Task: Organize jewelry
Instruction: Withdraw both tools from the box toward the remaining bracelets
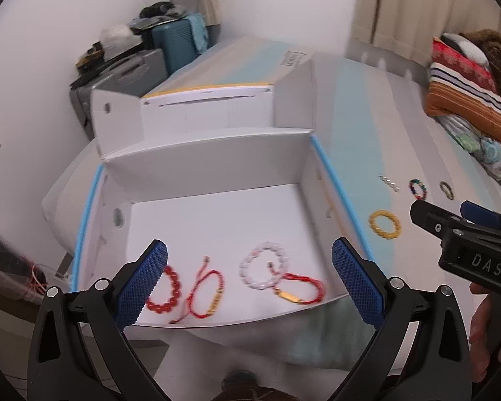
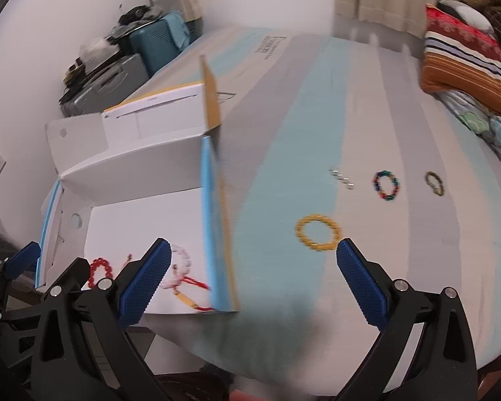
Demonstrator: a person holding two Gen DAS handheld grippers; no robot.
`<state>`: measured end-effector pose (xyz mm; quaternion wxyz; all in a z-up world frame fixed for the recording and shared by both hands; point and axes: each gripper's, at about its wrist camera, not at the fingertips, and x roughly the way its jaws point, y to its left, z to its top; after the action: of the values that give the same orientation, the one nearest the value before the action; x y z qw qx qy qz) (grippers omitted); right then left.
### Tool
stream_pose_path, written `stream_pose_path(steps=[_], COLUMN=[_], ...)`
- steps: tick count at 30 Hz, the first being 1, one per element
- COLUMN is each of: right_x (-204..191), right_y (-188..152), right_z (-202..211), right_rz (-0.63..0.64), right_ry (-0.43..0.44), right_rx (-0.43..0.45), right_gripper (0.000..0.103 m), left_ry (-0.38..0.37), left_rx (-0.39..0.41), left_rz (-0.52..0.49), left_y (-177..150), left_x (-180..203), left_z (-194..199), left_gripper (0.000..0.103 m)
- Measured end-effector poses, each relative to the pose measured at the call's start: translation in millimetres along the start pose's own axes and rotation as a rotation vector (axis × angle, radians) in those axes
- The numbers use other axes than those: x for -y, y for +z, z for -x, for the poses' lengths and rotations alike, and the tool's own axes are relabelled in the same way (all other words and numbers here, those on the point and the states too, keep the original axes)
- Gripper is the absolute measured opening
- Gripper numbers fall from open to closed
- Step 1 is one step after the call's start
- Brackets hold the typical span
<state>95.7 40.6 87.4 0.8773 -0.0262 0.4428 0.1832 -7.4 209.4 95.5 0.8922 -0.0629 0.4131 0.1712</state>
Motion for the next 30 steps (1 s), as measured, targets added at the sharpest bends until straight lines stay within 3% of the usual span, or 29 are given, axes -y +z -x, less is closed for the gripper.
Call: stream_pose_path(steps=[11, 18, 30], right_x=[94, 162, 249], right_y=[4, 17, 45], right_z=[9, -1, -67], right_rz=[-0.064, -0.104, -0.138], right_ry=[-0.071, -0.119, -0.151], right_rx=[0.012, 0.003, -0.034], right_gripper=[0.095, 0.095, 0.095], left_ry=[-0.062, -0.124, -0.150], left_rx=[0.024, -0.003, -0.062], left_rz=[-0.071, -0.091, -0.120], left_y=[15, 34, 64], left_x=[87, 147, 220], left_z=[-13, -48, -128], left_gripper=[0.097, 0.097, 0.097])
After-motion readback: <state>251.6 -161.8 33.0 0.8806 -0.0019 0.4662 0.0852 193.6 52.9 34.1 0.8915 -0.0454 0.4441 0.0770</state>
